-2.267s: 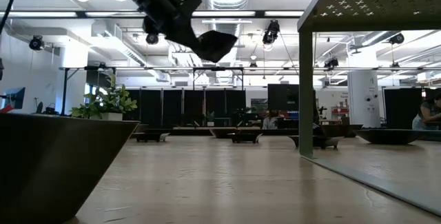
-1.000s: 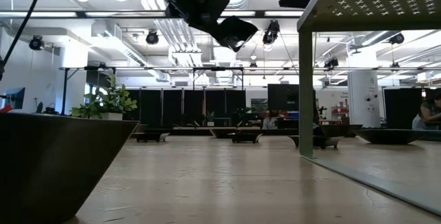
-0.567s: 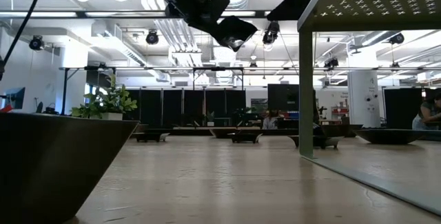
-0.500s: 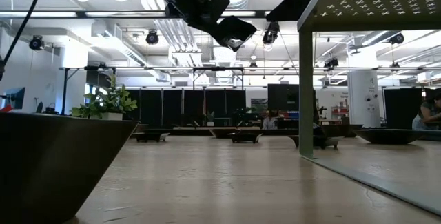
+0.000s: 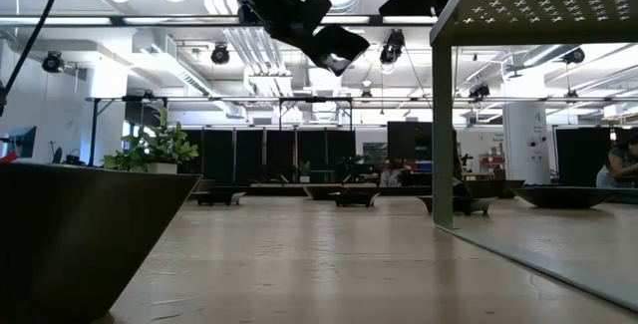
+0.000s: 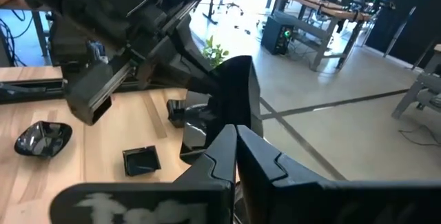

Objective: Pick & Place Mini shaped plates
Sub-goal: Put the distorted square plate on the shelf

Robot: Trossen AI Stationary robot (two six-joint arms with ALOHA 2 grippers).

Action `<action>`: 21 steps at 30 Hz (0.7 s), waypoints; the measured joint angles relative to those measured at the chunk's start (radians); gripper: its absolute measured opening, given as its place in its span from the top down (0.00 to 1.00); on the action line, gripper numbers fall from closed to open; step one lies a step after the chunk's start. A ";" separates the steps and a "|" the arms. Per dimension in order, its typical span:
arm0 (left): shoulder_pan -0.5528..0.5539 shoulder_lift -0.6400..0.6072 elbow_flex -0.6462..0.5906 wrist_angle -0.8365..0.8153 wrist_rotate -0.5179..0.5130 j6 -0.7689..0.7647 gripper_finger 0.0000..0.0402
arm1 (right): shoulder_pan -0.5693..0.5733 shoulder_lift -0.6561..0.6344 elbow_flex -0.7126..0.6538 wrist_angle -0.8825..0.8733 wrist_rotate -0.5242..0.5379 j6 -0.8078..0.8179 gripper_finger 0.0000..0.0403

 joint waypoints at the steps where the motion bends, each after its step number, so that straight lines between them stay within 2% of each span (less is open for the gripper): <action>1: 0.000 0.000 0.000 0.000 0.000 0.000 1.00 | 0.000 0.001 0.000 -0.002 -0.001 0.002 0.98; 5: -0.001 0.000 0.000 -0.001 0.001 0.000 1.00 | 0.000 0.001 0.000 -0.027 -0.001 0.000 0.93; 14: -0.004 0.000 0.000 -0.001 0.008 0.002 1.00 | 0.000 0.001 -0.001 -0.026 0.017 0.056 0.73; 21: -0.004 0.000 0.000 0.002 0.008 0.058 1.00 | -0.007 0.044 -0.004 -0.022 0.025 0.052 0.70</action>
